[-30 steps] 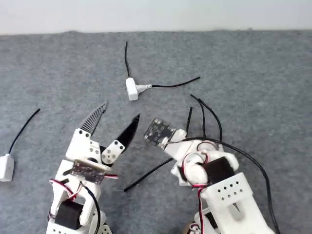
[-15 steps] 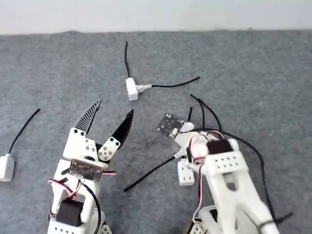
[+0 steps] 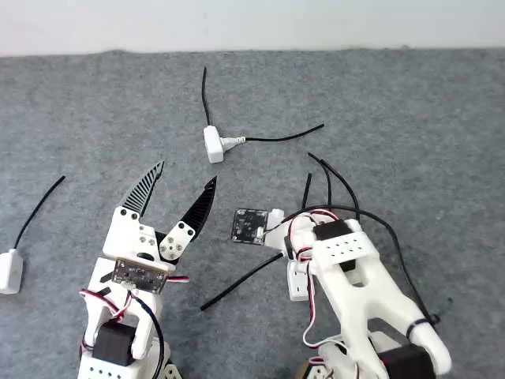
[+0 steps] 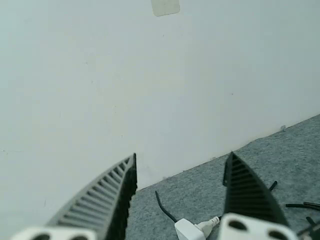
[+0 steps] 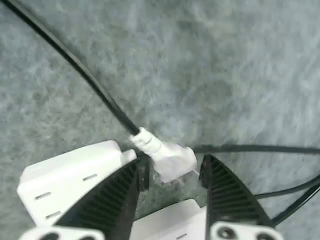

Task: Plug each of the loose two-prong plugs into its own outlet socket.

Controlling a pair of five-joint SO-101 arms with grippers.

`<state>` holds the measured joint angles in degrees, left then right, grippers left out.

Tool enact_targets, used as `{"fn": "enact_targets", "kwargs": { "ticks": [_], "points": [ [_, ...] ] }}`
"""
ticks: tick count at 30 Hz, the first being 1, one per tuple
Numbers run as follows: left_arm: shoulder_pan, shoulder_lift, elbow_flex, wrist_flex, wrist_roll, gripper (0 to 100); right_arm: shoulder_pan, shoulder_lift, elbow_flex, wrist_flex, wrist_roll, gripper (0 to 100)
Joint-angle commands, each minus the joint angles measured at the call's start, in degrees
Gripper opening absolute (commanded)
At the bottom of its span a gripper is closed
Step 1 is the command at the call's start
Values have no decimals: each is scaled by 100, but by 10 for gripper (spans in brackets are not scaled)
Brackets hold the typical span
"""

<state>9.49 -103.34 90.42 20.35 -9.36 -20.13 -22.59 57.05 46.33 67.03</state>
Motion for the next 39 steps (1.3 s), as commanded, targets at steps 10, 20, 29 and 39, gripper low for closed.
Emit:
{"fn": "enact_targets", "kwargs": {
  "ticks": [10, 20, 29, 39],
  "points": [
    [-18, -53, -57, -193, -26, 272, -796, 831, -193, 409, 642, 177],
    [-18, -53, -48, -193, -114, 272, -734, 1121, -448, 418, 642, 175],
    [-18, -53, -48, -193, -123, 272, -198, 1411, -703, -224, 651, 10],
    [-18, -53, -48, -193, -123, 272, -180, 1578, -730, -295, 624, 9]
  ]
}}
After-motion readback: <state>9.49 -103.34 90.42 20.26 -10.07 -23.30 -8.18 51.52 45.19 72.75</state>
